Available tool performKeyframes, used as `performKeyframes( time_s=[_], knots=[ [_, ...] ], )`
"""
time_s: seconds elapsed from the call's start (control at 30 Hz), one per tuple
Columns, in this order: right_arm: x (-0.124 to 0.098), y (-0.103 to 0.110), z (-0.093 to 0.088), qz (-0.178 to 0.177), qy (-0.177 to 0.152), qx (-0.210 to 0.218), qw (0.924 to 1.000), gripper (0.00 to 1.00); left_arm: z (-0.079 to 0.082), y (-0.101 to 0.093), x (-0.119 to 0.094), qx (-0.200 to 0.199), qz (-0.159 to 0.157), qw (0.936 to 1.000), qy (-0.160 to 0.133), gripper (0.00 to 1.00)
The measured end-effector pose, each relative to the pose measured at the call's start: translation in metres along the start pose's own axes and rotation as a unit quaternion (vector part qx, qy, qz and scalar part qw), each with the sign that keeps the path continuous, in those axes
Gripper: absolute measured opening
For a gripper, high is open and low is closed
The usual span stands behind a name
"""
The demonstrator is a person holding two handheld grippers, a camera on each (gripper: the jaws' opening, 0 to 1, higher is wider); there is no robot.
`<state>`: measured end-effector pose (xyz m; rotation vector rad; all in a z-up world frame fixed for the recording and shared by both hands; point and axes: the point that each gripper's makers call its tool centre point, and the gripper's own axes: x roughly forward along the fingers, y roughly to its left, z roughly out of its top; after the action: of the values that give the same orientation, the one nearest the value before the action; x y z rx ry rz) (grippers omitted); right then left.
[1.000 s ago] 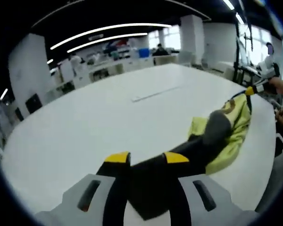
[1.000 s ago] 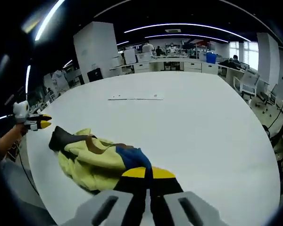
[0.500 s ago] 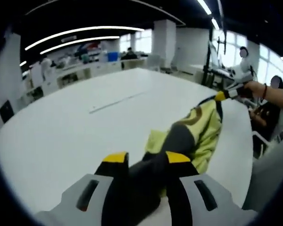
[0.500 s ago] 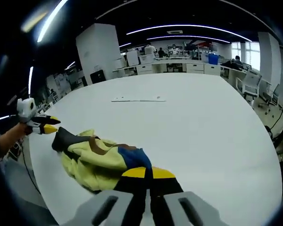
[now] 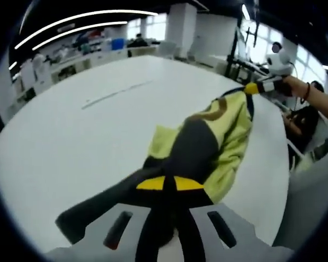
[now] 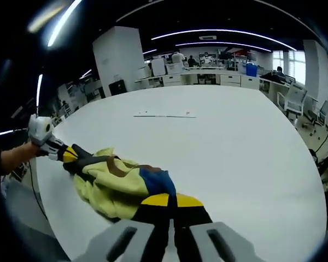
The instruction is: Fold the garment on the visible template until the final outline fits inside the template.
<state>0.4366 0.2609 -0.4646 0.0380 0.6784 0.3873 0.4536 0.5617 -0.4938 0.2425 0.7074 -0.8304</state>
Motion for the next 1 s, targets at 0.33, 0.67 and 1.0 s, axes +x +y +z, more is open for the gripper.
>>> performKeyframes(
  time_s=[0.33, 0.67, 1.0],
  knots=[
    [-0.011, 0.005, 0.014, 0.000, -0.022, -0.003, 0.9998, 0.00, 0.028, 0.006, -0.025, 0.041, 0.043, 0.9970, -0.049, 0.00],
    [-0.015, 0.017, 0.050, 0.018, -0.051, -0.011, 0.9985, 0.00, 0.071, 0.025, -0.066, 0.009, 0.087, 0.9882, -0.126, 0.00],
    [0.005, 0.018, 0.094, 0.013, -0.073, -0.002, 0.9972, 0.00, 0.117, 0.066, -0.086, -0.011, 0.163, 0.9659, -0.200, 0.00]
  ],
)
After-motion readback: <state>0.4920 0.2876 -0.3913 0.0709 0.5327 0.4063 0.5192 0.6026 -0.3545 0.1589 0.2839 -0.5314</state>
